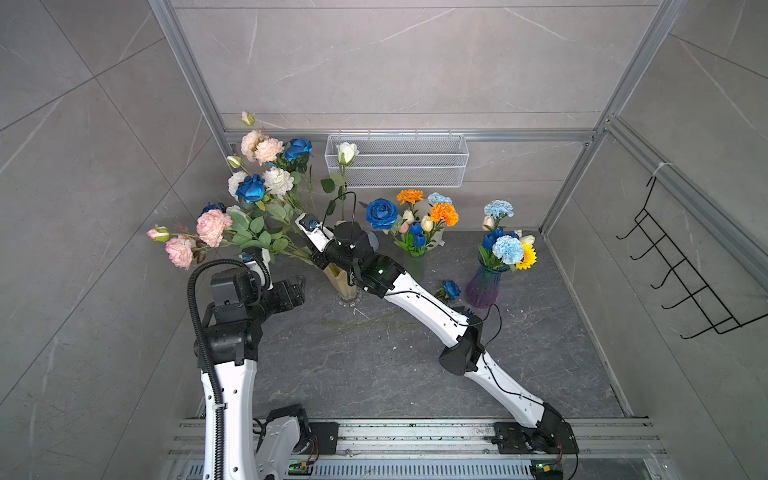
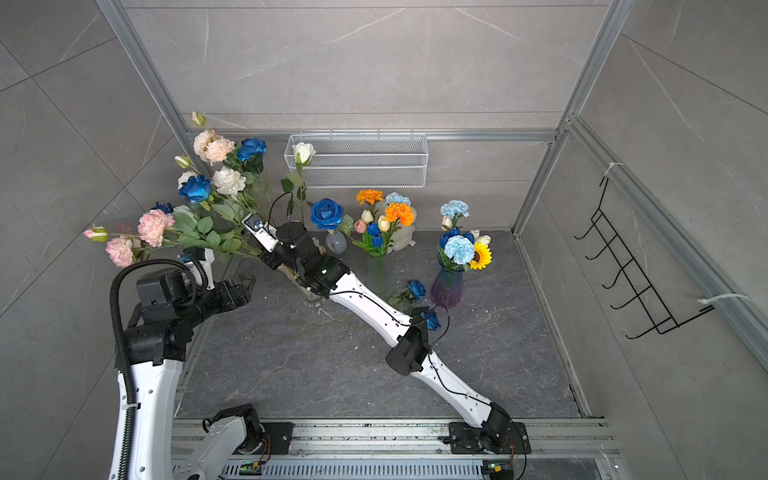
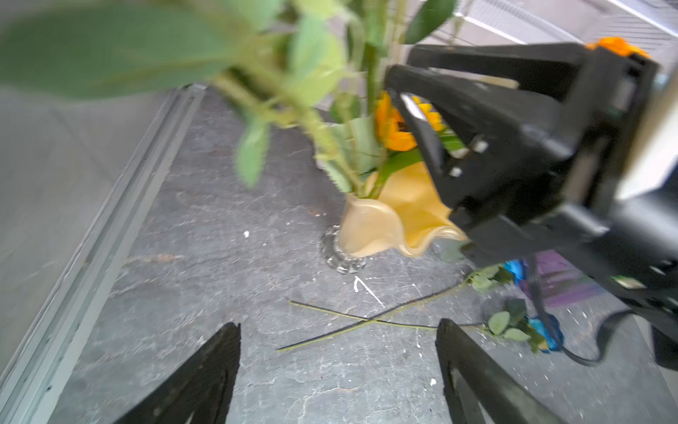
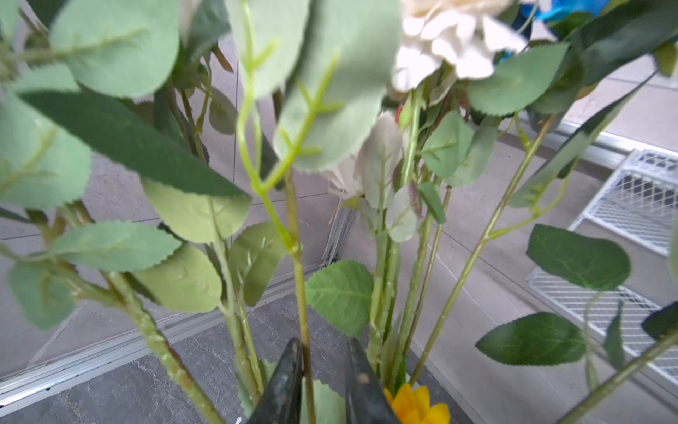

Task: Pick out blue flowers from the vase
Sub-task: Pick up the flower from the vase.

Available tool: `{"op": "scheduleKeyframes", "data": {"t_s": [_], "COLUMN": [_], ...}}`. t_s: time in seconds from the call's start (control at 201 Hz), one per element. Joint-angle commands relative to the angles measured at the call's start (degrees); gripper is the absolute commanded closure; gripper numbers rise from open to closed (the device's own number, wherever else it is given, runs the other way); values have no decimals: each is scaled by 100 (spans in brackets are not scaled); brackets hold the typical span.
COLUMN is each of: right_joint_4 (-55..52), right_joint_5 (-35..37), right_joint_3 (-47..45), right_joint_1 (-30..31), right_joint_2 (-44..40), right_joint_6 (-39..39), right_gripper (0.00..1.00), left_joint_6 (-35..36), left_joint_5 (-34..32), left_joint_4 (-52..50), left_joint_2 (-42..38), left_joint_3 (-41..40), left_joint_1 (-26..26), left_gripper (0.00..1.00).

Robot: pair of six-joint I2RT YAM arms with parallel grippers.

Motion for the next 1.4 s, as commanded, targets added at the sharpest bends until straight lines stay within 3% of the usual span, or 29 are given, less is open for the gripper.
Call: {"op": "scheduleKeyframes", "data": {"t_s": [0.0,0.1,0.169,0.204,0.264,0.373,0.831,1.399], "right_joint_4": [-73,-142,-156,-162,-211,-354,-657,-214], "right_joint_5": [-112,-196,-202,-198,-260,-198,-150,-419], "right_joint_3": [337,362,302,259,184,-4,-35,-193], "right_joint_1": [0,9,22,22,22,22,7,-136], "right_joint_2": [-470,-503,-686,-705,-722,-731,-230,159], "right_joint_6": [8,38,7,-6,-62,-221,-346,-22], "right_gripper": [82,94,94,87,62,47,46,49], "left_joint_6": [163,92,28,12,39,83,-56,-27], "left_joint_5": [-281,-614,-697,-743,-806,-1114,-1291,-1090], "left_joint_4": [307,518,589,548,447,144,-525,-529], "left_joint_2": [23,170,370,502,677,881,1134,1337], "left_joint_3": [401,682,927,1091,1348,1726,2825,2951], "left_joint_1": [-518,-795,-797,-797,-793,-779,-744,-744], "left_gripper": [15,15,15,15,15,15,14,14]}}
